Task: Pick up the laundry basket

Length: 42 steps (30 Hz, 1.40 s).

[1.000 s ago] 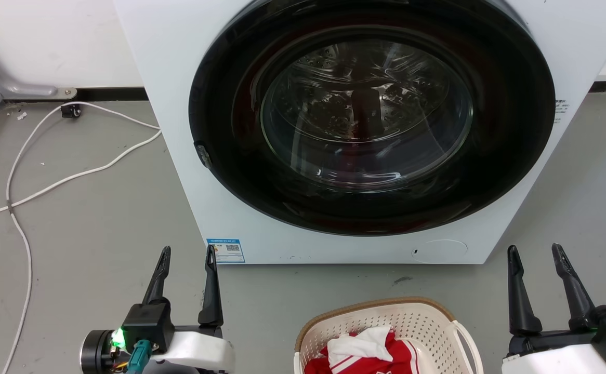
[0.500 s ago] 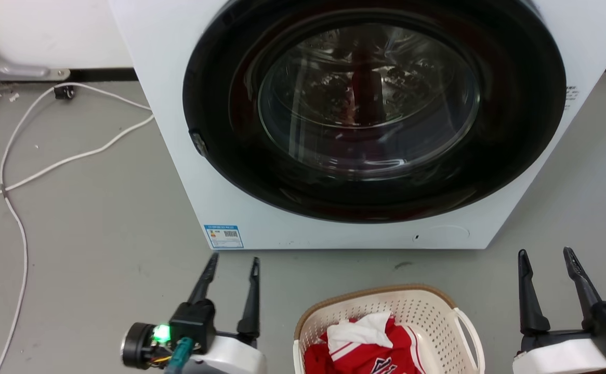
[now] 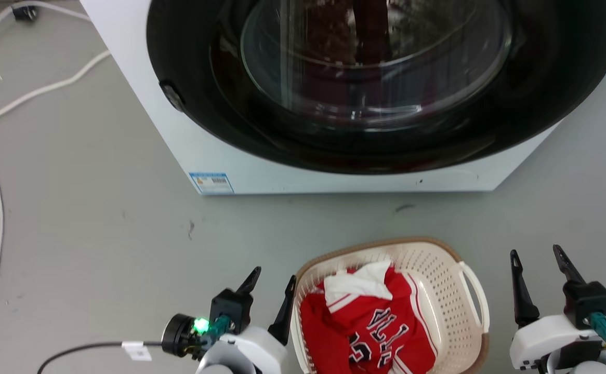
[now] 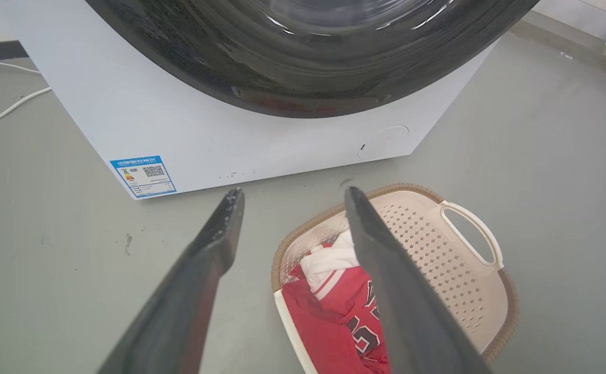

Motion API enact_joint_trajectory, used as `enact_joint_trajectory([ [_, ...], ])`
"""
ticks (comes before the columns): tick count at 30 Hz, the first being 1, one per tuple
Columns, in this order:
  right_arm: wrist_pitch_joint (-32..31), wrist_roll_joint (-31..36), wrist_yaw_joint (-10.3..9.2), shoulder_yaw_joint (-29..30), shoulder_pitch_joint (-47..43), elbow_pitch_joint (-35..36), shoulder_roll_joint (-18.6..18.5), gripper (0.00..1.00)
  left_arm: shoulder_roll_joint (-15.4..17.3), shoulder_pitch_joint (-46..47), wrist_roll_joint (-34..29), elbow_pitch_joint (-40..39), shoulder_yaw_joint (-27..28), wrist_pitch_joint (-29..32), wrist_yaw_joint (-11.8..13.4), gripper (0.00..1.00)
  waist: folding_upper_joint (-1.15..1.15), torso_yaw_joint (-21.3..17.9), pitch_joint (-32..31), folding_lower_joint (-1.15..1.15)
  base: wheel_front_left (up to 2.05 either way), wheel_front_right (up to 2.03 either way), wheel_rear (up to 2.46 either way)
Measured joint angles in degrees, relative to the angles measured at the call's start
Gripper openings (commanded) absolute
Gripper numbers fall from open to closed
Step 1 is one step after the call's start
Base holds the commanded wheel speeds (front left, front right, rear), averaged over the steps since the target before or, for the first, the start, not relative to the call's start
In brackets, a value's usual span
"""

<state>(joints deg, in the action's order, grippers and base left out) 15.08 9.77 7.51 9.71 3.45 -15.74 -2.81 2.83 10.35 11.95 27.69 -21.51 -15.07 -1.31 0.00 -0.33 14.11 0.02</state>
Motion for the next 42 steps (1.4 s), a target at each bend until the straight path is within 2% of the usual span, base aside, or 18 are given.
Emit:
enact_joint_trajectory([
  [11, 0.0, 7.93, 0.01, 3.19, 9.44, -12.04, 0.0, 1.0, 0.01, 11.63, 3.1, 18.53, -5.5, -0.01, -2.71, 1.0, 0.0, -0.71, 11.41, 0.0, 0.0, 0.0, 0.0],
  [19, 0.0, 11.94, 0.01, 4.69, 15.84, -19.8, 0.01, 1.0, -0.01, 18.09, 8.25, 26.94, -9.27, -0.01, -3.88, 1.0, 0.0, -1.16, 18.98, 0.0, 0.0, 0.0, 0.0],
  [33, 0.01, 17.7, 0.01, 6.62, 22.56, -31.86, -0.01, 1.0, 0.0, 21.97, 13.84, 33.51, -15.1, -0.01, -4.99, 1.0, 0.0, -1.47, 26.0, -0.01, 0.0, 0.0, 0.0],
  [42, 0.0, 21.03, 0.01, 8.04, 27.09, -36.32, -0.01, 1.0, -0.02, 24.46, 16.03, 34.48, -17.84, -0.01, -5.12, 1.0, -0.01, -1.07, 29.07, -0.01, 0.0, 0.0, 0.0],
])
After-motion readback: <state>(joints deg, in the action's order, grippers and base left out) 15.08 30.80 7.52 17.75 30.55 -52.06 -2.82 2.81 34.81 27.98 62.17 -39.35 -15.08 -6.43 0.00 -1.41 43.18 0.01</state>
